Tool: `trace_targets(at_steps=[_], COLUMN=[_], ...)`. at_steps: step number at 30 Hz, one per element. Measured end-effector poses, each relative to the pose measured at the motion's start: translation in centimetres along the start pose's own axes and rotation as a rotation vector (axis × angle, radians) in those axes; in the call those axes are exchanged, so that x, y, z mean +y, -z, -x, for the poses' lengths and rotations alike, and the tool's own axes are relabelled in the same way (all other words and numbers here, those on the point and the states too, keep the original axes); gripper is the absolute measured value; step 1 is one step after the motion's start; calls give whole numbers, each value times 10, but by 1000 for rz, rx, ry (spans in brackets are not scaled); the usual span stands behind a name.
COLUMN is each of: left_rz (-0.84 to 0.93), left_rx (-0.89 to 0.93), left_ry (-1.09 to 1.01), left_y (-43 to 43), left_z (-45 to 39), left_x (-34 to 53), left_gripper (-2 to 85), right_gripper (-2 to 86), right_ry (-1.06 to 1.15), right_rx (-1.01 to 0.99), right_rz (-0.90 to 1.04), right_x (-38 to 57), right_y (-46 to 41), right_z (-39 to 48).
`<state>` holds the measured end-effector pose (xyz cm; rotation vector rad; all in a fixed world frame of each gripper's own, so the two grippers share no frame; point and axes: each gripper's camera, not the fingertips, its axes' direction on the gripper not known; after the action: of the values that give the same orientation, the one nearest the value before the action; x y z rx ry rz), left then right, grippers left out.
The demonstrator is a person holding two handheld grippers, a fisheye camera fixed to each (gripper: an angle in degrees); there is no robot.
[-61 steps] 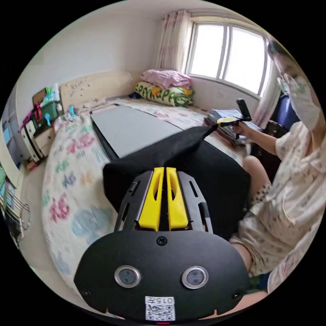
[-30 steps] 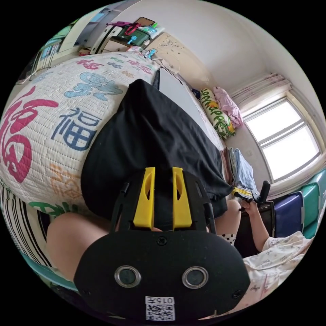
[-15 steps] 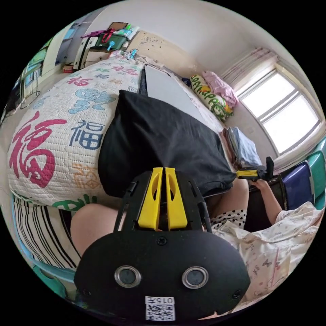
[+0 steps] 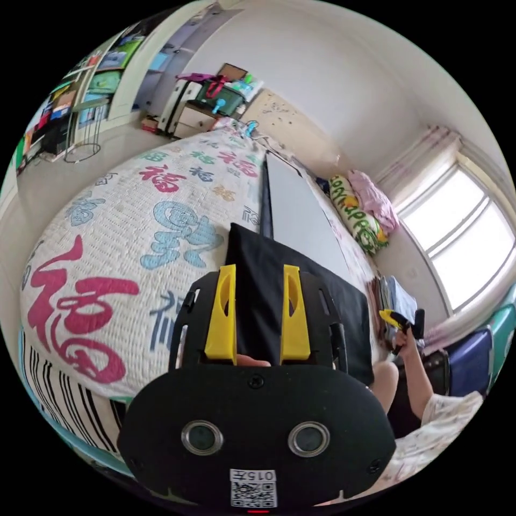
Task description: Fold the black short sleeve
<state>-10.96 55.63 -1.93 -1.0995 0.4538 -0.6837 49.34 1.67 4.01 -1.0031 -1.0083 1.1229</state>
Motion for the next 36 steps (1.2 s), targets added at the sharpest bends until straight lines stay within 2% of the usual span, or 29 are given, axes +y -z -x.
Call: trace_targets(at_steps=[4,7,12,14,16,25,36], left_rz=[67,102,136,138,154,107,9], left_rx=[24,35,-44,108,127,84,92], left_ry=[157,188,131,155,176,54,-9], left_y=[-59,-82,-89,-91,-92,-43,37], left_z=[35,46,42,53,59,31,-29], left_x=[-38,-52,-72,-77,-80,-110,-185], left_gripper=[163,179,121,67,58,9,5], right_gripper=[130,134,108,63,39,-1,-5], right_ry=[-159,-189,-241,-285,-295,-184,-158], right_rx=[64,6,16,16,20,98,107], right_rz=[-67,-50,-30,-85,-114,-108,-207], right_x=[-51,-82,-124,-134,-138,-154,-165], right_y=[-15,-23,-27,-19,-13,12,45], right_z=[-23,-28,-35,-38,-36,-9,16])
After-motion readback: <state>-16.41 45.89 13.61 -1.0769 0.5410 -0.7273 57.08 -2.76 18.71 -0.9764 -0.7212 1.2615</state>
